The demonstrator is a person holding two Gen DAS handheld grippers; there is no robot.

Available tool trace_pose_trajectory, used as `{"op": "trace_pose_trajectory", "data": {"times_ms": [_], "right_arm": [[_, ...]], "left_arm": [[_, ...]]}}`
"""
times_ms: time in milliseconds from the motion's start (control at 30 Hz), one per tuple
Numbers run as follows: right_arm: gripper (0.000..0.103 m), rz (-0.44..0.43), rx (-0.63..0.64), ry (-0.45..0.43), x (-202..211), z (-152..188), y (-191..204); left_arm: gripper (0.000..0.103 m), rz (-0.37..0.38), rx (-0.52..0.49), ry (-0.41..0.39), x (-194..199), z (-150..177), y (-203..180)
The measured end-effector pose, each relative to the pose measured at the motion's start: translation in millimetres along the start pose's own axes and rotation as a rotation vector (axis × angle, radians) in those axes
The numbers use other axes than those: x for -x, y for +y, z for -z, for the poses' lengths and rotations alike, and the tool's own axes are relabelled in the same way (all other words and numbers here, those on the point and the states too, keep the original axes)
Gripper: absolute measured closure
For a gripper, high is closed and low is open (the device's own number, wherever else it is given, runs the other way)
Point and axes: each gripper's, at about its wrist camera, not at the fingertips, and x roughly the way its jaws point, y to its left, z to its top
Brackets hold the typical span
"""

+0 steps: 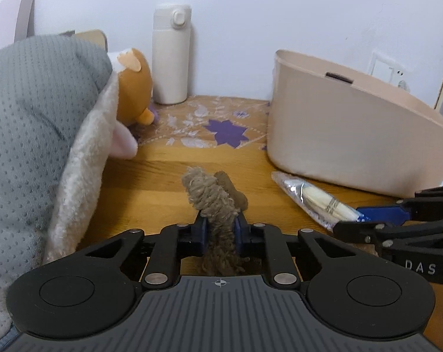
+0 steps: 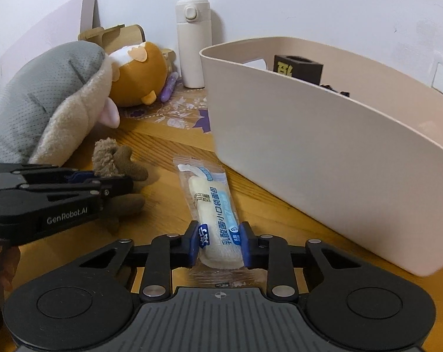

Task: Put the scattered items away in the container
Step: 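Carry scrunchie and snack bar over the basket and open both tools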

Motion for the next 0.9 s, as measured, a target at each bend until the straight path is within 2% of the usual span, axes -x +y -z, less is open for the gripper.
{"op": "trace_pose_trajectory", "data": {"times_ms": [600,900], "right_arm": [[0.078,0.017,0.011,-0.142,91.7,7.7,-10.2],[0.078,0.071,-0.010,-0.241,134.5,-3.5,-28.8]], "left_arm": [[0.086,0.079,-0.071,-0.099,42.4,-15.9,-40.4],[0.086,0.114,-0.127,-0.192,66.7,-47.6,-76.3]]}}
